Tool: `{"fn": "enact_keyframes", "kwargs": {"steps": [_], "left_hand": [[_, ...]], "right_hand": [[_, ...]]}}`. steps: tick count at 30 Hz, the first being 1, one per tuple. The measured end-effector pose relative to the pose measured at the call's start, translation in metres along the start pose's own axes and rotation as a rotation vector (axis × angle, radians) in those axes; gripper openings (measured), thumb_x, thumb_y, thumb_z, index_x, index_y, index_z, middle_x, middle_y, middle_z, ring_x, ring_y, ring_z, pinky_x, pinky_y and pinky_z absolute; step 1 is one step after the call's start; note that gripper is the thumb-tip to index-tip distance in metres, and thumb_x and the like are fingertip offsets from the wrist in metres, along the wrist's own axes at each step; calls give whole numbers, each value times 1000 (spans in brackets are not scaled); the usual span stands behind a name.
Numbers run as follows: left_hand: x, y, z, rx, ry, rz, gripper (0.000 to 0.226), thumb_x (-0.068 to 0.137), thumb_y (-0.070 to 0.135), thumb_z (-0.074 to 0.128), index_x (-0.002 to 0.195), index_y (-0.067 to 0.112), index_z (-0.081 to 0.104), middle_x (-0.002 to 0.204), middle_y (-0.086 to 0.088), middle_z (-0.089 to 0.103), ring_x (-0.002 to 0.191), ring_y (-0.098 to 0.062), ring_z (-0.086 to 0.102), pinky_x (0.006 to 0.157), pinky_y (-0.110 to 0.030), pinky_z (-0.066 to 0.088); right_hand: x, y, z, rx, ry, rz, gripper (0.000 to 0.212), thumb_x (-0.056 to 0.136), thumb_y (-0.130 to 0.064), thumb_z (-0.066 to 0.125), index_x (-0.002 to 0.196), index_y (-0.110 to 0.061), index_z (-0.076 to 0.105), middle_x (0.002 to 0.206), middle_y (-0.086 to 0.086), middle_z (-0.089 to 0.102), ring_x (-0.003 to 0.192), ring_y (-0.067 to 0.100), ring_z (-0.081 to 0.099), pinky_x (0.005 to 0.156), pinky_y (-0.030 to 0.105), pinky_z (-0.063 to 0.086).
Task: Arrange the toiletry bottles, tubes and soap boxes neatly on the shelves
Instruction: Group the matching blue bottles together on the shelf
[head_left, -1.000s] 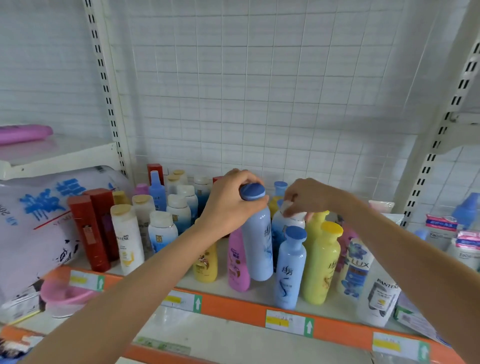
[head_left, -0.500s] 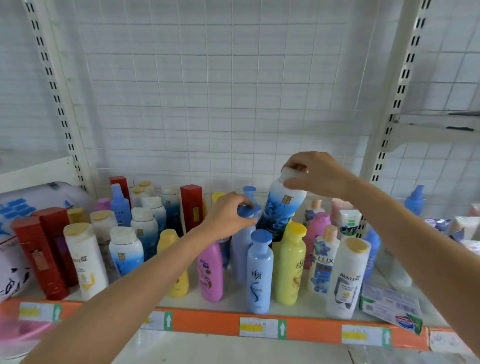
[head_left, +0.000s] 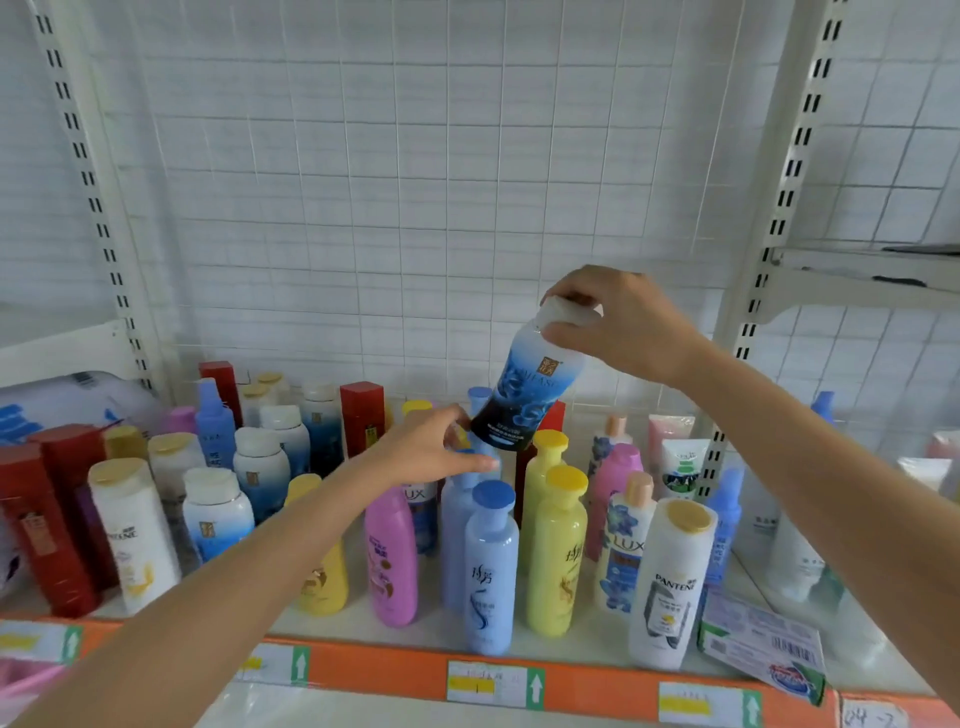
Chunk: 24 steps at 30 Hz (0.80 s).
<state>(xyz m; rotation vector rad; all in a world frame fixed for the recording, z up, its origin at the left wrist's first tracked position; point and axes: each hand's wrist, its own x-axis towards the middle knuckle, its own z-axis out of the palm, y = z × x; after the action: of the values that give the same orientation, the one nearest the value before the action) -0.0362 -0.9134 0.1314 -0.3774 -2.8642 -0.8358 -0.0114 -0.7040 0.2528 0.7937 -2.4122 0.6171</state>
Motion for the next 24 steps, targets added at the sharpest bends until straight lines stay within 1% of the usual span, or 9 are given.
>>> {"fn": "enact_keyframes", "kwargs": {"steps": [3,7,10,12,14,16,18,22,24], "left_hand": [[-2,16,-30,30,123,6,62,71,59,67,119,22,53,108,8,58,91,-7,56,73,-23,44],[-6,40,-63,-57,436,157,53,72,47,72,116,23,56,110,7,55,86,-9,54,64,-14,38],[-15,48,-77,-57,550,247,52,69,40,77,114,21,58,107,8,55,89,-8,53,62,-9,37],[-20,47,-86,-63,548,256,47,68,34,79,108,20,58,101,8,57,87,-7,54,63,-5,38],[-26,39,-93,-91,501,225,39,67,30,81,96,19,57,91,6,60,81,-9,55,65,-7,40],[-30,23,-100,-85,461,174,39,65,29,82,89,13,57,86,2,64,79,-14,58,69,-19,45],[-34,6,-104,-57,442,122,42,65,29,82,93,8,59,89,-4,66,83,-19,60,73,-29,46],[-39,-26,-117,-83,507,94,40,64,28,82,95,18,58,87,5,63,77,-10,57,64,-11,41],[-40,-42,-130,-83,547,88,40,67,25,80,99,15,59,90,3,63,80,-13,56,66,-13,41]], "right_hand": [[7,-4,-3,27,8,-41,26,82,-17,64,106,-9,63,106,3,62,96,18,55,79,22,39],[21,-13,7,34,45,-132,25,82,-18,63,106,-10,63,104,0,60,89,12,49,67,12,34],[31,-30,22,88,63,-204,24,81,-16,64,104,-10,63,100,-1,59,86,9,47,70,6,33],[38,-43,35,118,39,-245,25,80,-16,64,105,-9,63,99,1,59,86,10,48,69,11,34],[44,-53,49,138,4,-276,26,81,-18,64,106,-10,62,98,0,59,86,10,49,69,11,35],[51,-61,63,157,-38,-306,26,81,-20,64,106,-11,61,97,-1,59,85,10,50,70,9,36],[59,-67,78,194,-97,-326,26,82,-21,65,105,-11,60,96,0,60,84,11,51,69,10,37],[79,-84,109,222,-165,-369,37,81,-25,68,114,-14,54,107,2,60,88,10,50,68,6,38],[88,-92,121,262,-166,-359,48,80,-25,69,123,-16,48,111,3,58,93,10,52,70,7,40]]}}
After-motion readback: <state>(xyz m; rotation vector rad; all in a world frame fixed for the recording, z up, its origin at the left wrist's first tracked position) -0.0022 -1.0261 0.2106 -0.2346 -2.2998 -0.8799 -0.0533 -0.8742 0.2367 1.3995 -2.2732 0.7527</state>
